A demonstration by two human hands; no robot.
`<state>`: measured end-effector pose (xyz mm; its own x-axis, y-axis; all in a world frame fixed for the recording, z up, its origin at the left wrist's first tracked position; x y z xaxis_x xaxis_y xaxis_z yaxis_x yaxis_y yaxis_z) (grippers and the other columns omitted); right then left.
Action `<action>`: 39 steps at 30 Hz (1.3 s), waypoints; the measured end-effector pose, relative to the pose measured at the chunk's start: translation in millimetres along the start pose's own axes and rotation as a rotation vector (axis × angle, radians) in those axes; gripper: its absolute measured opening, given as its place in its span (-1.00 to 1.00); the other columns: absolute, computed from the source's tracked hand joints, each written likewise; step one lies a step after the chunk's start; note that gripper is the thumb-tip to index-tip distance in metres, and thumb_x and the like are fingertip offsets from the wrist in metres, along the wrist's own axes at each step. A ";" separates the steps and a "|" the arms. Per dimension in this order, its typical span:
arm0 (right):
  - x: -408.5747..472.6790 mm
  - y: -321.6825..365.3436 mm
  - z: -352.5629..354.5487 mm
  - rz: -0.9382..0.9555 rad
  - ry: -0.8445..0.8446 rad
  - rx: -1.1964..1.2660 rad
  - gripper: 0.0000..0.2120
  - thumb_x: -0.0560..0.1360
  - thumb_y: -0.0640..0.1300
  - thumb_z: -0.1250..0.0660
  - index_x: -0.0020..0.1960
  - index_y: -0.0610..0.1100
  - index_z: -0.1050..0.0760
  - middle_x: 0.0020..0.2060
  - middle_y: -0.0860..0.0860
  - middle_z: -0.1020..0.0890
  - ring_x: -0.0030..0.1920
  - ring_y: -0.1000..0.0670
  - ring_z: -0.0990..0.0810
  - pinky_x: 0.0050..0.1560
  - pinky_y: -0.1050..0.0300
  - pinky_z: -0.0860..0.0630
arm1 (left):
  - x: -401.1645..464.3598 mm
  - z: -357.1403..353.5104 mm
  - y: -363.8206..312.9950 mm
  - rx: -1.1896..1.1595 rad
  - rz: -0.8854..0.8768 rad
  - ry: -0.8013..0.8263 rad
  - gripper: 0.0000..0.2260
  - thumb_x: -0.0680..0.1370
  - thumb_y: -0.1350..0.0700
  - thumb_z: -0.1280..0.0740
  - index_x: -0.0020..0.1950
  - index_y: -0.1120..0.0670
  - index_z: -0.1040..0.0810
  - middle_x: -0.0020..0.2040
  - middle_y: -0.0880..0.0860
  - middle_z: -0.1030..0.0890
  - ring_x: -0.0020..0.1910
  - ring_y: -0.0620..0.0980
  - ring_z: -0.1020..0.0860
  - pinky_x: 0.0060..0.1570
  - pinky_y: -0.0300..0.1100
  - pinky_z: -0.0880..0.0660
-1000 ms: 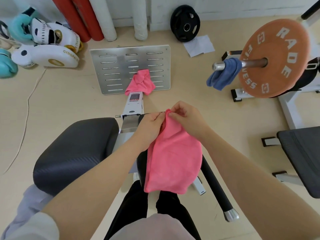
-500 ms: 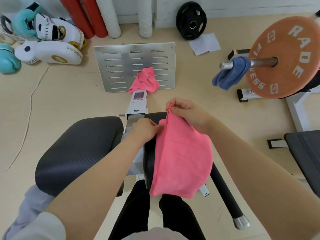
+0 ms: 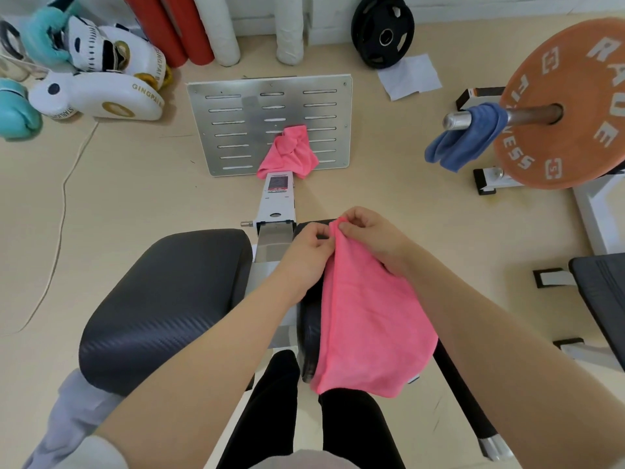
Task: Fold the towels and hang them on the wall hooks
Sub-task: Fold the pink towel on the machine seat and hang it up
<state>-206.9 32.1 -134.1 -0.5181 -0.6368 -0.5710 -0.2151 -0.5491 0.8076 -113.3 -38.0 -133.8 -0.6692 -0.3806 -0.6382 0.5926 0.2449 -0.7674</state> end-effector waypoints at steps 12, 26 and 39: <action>-4.5 15.4 10.8 0.022 -0.085 0.068 -0.79 0.43 -0.35 -0.35 -0.31 -0.13 -0.46 -0.34 -0.07 -0.51 -0.28 0.04 -0.47 -0.14 0.18 -0.42 | -19.9 -4.2 -4.8 -0.187 0.134 0.036 -0.67 0.42 -0.20 -0.30 -0.13 0.07 -0.47 -0.23 0.10 -0.46 -0.23 0.04 -0.40 -0.15 -0.12 -0.40; -20.4 9.5 6.8 0.195 -0.156 -0.640 -0.75 0.51 0.00 -0.26 0.18 0.00 -0.44 0.13 0.03 -0.57 0.21 -0.07 -0.44 0.28 0.01 -0.19 | -55.7 1.4 13.0 -0.065 0.216 0.042 -0.79 0.61 0.04 -0.17 0.08 0.16 -0.47 -0.05 0.11 -0.57 -0.08 0.03 -0.56 -0.02 -0.05 -0.57; -116.3 -56.1 59.9 -0.146 -0.344 -0.262 -0.72 0.49 0.02 -0.28 0.07 -0.16 -0.45 0.05 -0.03 -0.42 -0.05 -0.02 -0.44 -0.06 0.15 -0.33 | -98.5 -7.2 9.5 -0.059 0.061 -0.061 -0.65 0.46 0.32 -0.38 0.18 0.08 -0.42 0.04 0.05 -0.58 -0.01 0.00 -0.58 -0.05 -0.18 -0.54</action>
<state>-184.1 169.3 -104.1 -0.7522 -0.3501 -0.5583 -0.1124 -0.7666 0.6322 -45.0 8.2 -78.7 -0.6035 -0.4164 -0.6800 0.6023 0.3208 -0.7310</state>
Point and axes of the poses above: each hand's wrist, its own x-axis towards the middle knuckle, its own z-axis out of the back of the hand, y = z × x, the point moved 6 cm from there along x, towards the middle knuckle
